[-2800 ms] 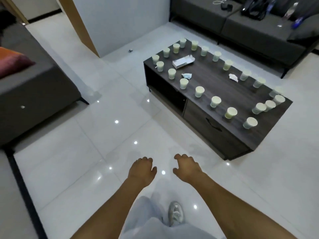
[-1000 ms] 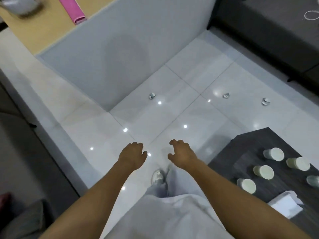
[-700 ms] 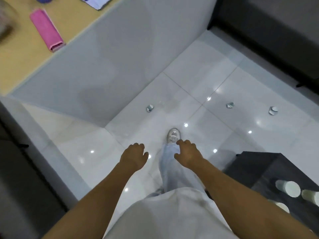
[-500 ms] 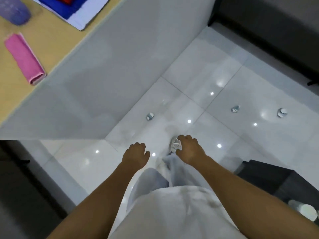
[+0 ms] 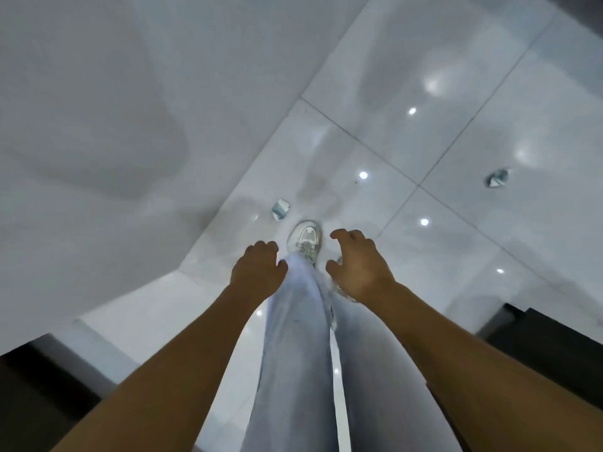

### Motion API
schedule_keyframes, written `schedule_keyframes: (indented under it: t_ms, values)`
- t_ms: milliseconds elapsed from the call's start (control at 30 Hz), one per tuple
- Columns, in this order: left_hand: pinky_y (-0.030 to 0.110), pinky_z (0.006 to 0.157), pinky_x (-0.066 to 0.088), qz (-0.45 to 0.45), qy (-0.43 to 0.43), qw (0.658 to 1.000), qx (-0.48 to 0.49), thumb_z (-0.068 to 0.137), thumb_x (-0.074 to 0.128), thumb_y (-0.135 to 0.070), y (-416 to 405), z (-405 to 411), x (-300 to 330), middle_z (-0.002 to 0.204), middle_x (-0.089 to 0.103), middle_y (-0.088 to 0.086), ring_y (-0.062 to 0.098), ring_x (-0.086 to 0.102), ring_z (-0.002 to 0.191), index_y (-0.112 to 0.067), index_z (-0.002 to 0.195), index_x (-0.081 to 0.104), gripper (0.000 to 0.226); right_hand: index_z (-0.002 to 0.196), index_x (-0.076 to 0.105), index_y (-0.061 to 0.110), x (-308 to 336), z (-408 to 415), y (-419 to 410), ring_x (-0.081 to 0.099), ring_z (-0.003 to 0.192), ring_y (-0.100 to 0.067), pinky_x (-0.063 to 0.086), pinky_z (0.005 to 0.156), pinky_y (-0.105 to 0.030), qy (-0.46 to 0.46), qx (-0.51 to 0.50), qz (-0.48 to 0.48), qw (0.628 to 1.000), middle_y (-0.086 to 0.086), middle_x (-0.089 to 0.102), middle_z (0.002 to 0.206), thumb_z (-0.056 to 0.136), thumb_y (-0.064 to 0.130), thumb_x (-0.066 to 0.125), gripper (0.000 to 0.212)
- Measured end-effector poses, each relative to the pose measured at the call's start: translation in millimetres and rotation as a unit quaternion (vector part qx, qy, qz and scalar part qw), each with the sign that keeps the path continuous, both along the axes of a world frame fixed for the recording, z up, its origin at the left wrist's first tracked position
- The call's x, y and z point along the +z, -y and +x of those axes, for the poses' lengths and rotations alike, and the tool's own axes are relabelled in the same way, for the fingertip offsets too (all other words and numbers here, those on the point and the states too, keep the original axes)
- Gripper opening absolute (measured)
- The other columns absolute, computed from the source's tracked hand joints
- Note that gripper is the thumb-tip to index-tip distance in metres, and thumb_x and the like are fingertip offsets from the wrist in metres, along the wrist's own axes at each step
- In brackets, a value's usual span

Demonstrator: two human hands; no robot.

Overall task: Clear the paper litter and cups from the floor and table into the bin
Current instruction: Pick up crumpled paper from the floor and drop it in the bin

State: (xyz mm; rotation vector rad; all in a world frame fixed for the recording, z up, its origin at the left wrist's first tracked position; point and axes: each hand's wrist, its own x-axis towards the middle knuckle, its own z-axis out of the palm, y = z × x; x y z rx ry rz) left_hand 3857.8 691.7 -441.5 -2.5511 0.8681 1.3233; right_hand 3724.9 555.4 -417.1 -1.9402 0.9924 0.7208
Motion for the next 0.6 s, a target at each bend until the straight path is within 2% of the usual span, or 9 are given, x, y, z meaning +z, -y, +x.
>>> schedule_keyframes:
  t_ms: [200,400,600]
  values:
    - [0.036,0.095,0.041,0.007,-0.004,1.000,0.023,0.092,0.053,-0.028,7,43,-163,0.124,0.049,0.009,0.024,0.045,0.120,-0.015,0.130,0.046,0.042,0.134,0.043,0.019,-156,22,6,0.050,0.110,-0.029,0.048,0.090,-0.042,-0.009,-0.003,0.018,1.000,-0.010,0.048,0.128,0.089,0.027,0.056,0.047]
    - [0.041,0.094,0.043,-0.036,0.036,0.998,0.039,0.088,0.062,-0.022,16,65,-324,0.138,0.039,0.013,0.029,0.037,0.127,-0.011,0.141,0.035,0.061,0.134,0.043,0.021,-314,34,12,0.049,0.116,-0.029,0.048,0.091,-0.043,-0.011,-0.006,0.025,1.000,-0.009,0.048,0.131,0.089,0.030,0.059,0.048]
    - [0.047,0.090,0.047,-0.041,0.054,0.997,0.034,0.082,0.068,-0.016,26,69,-422,0.144,0.026,0.014,0.035,0.029,0.130,-0.026,0.144,0.031,0.074,0.140,0.039,0.023,-403,28,28,0.047,0.121,-0.026,0.045,0.095,-0.039,-0.014,0.006,0.021,1.000,-0.006,0.044,0.140,0.090,0.033,0.060,0.055]
